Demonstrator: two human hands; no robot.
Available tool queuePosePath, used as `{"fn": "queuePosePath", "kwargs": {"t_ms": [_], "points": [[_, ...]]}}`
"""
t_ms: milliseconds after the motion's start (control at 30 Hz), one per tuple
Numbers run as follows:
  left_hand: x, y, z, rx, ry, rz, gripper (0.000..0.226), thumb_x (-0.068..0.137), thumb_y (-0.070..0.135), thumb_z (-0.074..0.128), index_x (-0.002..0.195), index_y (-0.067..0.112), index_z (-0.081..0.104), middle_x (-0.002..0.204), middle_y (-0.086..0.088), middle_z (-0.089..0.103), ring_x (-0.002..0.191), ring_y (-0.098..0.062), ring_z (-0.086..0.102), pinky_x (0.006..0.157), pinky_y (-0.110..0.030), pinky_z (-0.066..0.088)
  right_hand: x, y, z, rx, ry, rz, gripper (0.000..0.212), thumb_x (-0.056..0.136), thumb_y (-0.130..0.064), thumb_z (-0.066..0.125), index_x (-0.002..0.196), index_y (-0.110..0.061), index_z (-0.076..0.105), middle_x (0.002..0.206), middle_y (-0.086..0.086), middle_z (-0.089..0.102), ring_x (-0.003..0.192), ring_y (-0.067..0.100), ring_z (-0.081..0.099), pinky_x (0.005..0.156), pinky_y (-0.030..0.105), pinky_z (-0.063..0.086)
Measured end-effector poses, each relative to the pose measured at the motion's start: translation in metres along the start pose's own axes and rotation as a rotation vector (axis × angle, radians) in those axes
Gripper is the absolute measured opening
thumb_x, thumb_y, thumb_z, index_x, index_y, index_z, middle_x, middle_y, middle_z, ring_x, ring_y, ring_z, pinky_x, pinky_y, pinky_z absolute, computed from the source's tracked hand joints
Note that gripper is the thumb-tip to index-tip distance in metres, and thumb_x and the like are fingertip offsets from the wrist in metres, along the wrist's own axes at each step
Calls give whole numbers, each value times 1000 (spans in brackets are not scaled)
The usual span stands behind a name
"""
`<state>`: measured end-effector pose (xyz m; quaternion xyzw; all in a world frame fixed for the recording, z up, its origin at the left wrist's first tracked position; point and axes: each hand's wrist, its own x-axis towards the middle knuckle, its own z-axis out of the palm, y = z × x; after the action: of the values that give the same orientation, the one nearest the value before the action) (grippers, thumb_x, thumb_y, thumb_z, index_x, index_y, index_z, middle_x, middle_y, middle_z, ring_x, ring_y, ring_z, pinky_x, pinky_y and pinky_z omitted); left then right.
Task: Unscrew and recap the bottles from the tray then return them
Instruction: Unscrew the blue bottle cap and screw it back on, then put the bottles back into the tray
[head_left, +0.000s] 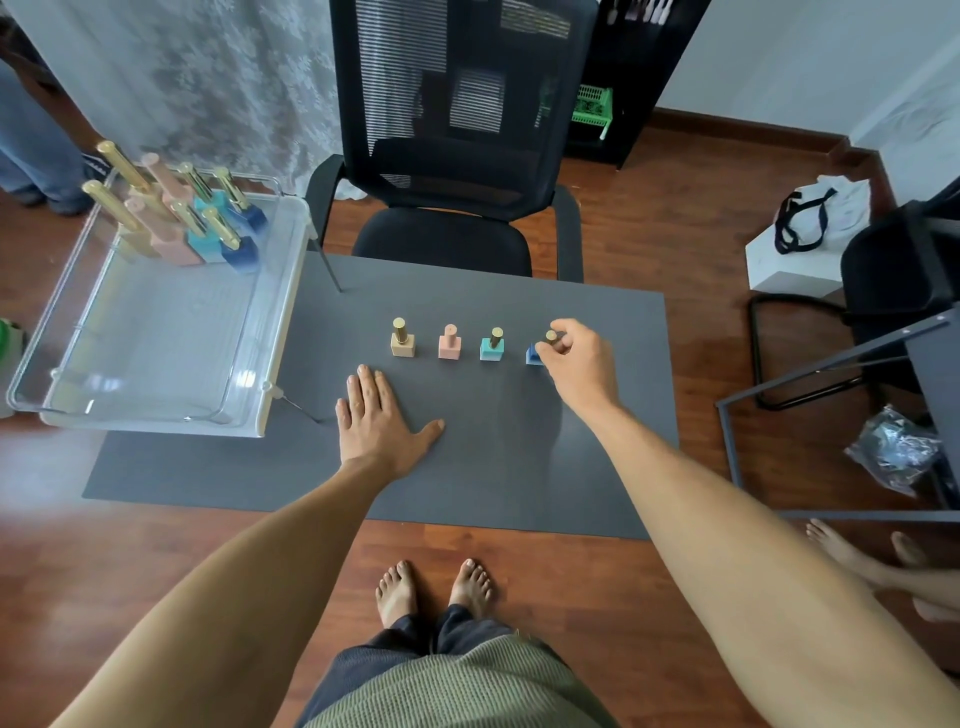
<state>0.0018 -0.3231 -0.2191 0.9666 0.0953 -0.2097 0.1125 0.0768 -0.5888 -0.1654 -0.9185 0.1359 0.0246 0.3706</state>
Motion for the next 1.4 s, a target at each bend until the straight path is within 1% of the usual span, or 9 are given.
{"fn": "queuePosePath", "kwargs": {"t_ms": [300,400,500,700,933,1033,1133,1233,1400], "points": [[2,0,-21,-4,-24,25,106,88,74,48,159,4,13,168,-15,5,156,-33,4,122,-50,20,-18,-17,4,-12,120,-47,36,97,-34,65,131,-21,65,86,-7,71,84,17,65,75,32,52],[5,-1,-40,-76,-1,35,68,92,61,56,136,9,48,145,-11,45,137,-32,41,102,-51,43,-27,-31,12,2,114,-99,35,98,-34,65,130,-19,66,82,-5,69,80,21,64,74,35,54],[8,1,-60,-86,51,35,39,97,47,54,115,12,55,121,-9,61,107,-36,60,78,-42,44,-35,-45,22,33,101,-143,32,99,-34,65,127,-19,68,84,-4,72,82,23,65,75,37,55],[16,0,-91,-117,243,104,29,101,36,52,120,13,53,113,-12,65,93,-38,63,69,-38,40,-42,-70,40,30,36,-222,33,97,-28,69,127,-16,69,97,2,77,90,26,69,72,29,46],[32,6,-107,-148,307,198,32,100,35,53,130,24,54,121,-6,67,100,-38,65,71,-37,40,-36,-88,58,29,-134,-186,47,104,-30,59,146,-10,56,110,11,76,97,36,71,89,46,55],[36,7,-108,-145,300,232,20,98,32,53,116,26,61,109,-4,68,93,-37,64,68,-36,41,-32,-91,65,3,-161,-171,45,104,-27,57,145,-8,57,112,12,76,97,38,72,92,45,54],[39,8,-105,-131,296,251,8,98,28,52,93,24,57,88,1,58,80,-37,60,61,-35,40,-29,-95,70,-1,-170,-139,36,102,-22,57,134,-6,65,104,9,77,90,37,72,88,45,56],[42,7,-103,-129,312,254,10,98,22,51,90,21,56,85,1,56,76,-37,57,59,-36,41,-28,-97,72,-5,-193,-129,17,99,-15,55,98,-10,71,82,7,73,74,36,68,75,48,58],[45,10,-101,-140,300,243,14,99,13,46,98,16,60,95,-5,61,79,-39,58,67,-45,52,-27,-98,70,-68,-197,-131,33,95,-4,46,67,-22,48,64,-9,57,72,32,67,65,47,58]]}}
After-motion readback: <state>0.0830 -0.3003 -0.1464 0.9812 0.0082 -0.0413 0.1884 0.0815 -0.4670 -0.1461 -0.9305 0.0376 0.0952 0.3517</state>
